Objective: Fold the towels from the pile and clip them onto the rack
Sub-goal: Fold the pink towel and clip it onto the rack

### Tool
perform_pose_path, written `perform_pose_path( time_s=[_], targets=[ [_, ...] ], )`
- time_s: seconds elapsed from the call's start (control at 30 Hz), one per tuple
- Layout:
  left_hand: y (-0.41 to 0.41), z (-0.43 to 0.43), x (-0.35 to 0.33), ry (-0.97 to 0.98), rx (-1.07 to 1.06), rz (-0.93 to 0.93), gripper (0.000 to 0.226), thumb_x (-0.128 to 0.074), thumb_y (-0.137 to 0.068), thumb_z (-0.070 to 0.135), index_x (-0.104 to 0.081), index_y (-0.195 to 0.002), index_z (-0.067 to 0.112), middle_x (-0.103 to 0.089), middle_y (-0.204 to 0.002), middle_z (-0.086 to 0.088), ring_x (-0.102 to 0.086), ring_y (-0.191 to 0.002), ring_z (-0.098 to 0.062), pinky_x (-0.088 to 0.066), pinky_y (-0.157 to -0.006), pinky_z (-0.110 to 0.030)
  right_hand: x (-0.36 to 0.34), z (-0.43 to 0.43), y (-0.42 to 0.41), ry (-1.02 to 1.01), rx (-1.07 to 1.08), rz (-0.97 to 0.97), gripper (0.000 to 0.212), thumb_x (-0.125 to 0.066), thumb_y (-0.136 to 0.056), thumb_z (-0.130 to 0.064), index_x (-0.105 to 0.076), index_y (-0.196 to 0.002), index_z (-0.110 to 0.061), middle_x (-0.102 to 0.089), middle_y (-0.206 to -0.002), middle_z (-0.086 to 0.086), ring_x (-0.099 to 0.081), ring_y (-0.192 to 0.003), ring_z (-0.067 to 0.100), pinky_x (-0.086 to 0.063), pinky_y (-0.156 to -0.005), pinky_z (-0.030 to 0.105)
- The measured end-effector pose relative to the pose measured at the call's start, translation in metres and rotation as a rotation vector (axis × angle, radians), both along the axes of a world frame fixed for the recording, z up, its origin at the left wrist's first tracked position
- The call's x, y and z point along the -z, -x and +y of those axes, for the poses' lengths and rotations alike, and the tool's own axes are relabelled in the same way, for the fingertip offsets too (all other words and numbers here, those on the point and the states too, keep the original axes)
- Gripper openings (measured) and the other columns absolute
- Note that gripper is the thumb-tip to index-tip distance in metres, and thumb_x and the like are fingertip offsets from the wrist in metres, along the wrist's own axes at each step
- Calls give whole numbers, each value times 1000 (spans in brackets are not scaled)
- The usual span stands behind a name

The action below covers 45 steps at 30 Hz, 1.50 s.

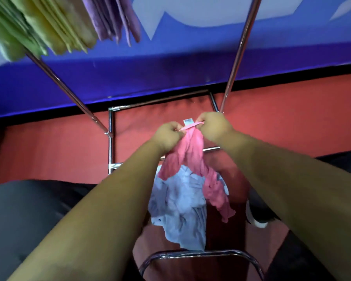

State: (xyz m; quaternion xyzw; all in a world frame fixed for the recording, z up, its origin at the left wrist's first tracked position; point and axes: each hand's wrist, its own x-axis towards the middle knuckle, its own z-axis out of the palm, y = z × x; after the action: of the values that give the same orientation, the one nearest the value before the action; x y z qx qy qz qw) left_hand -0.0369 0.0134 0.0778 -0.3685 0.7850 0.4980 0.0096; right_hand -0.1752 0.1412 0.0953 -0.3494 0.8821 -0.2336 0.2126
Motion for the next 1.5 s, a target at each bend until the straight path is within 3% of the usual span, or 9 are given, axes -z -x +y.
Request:
perform_pose_path(
  time_s=[0.17, 0.3, 0.53, 0.73, 0.93, 1.03, 1.2, 1.3, 1.5],
  targets=[
    [-17, -21, -83, 167, 47, 101, 34, -63, -107, 33, -70, -86, 8, -61, -74, 0, -49, -67, -12, -42, -63, -28, -86, -1, 9, 189, 58, 14, 10, -82, -88, -23, -84, -96, -17, -79, -98, 3, -70, -97, 18, -42, -78, 24],
    [-25, -30, -150, 286, 49, 186, 48, -62, -106, 41, -52, -69, 13, -45, -61, 7, -38, -58, -12, -36, -59, -33, -143, 3, 1, 395, 106, -6, 8, -82, -90, -31, -79, -90, -24, -77, -90, -4, -69, -89, 16, -49, -81, 31],
    [-45, -24, -223, 336, -35, 426, 50, -61, -105, 46, -54, -77, 6, -50, -63, 2, -48, -58, -10, -41, -59, -33, -206, 8, -21, 690, 185, -115, 18, -74, -98, -28, -80, -98, -12, -77, -90, 0, -63, -81, 9, -50, -80, 30],
    [-63, -9, -203, 206, -62, 507, 39, -71, -102, 32, -61, -67, 18, -47, -62, 15, -40, -60, -4, -35, -56, -23, -186, 28, -34, 703, 175, -97, 9, -71, -100, -25, -80, -98, -23, -74, -84, -13, -61, -72, -10, -47, -75, 13],
    [-59, -10, -196, 107, 4, 461, 20, -71, -102, 27, -71, -91, 10, -60, -72, 6, -51, -64, -9, -46, -62, -26, -177, 32, -28, 749, 260, -171, 10, -72, -101, -23, -80, -101, -19, -74, -81, -14, -59, -64, -15, -44, -67, 6],
    [-59, -18, -188, 149, 62, 367, 17, -72, -99, 35, -72, -94, 19, -66, -78, 7, -56, -71, -12, -50, -72, -36, -177, 31, -20, 747, 293, -170, 10, -73, -100, -25, -81, -102, -21, -75, -82, -14, -64, -72, -7, -48, -72, 13],
    [-53, -25, -186, 211, 91, 234, 26, -75, -98, 36, -68, -87, 15, -63, -74, -1, -58, -60, -12, -55, -62, -32, -171, 26, -6, 793, 390, -168, 13, -74, -97, -27, -80, -94, -16, -69, -74, -12, -58, -68, 4, -48, -73, 28],
    [-54, -35, -178, 115, 41, 195, 28, -80, -90, 41, -68, -85, 16, -64, -73, -5, -65, -66, -23, -66, -67, -54, -167, 27, 5, 805, 477, -171, 19, -73, -95, -31, -77, -87, -15, -64, -70, -11, -54, -67, 8, -47, -72, 32],
    [-49, -33, -179, 300, -16, 251, 21, -78, -96, 34, -71, -88, 17, -61, -70, 13, -52, -64, -5, -45, -66, -27, -162, 22, 6, 770, 471, -162, 24, -73, -95, -34, -78, -89, -12, -69, -75, -3, -57, -70, 10, -52, -75, 34]
  ],
)
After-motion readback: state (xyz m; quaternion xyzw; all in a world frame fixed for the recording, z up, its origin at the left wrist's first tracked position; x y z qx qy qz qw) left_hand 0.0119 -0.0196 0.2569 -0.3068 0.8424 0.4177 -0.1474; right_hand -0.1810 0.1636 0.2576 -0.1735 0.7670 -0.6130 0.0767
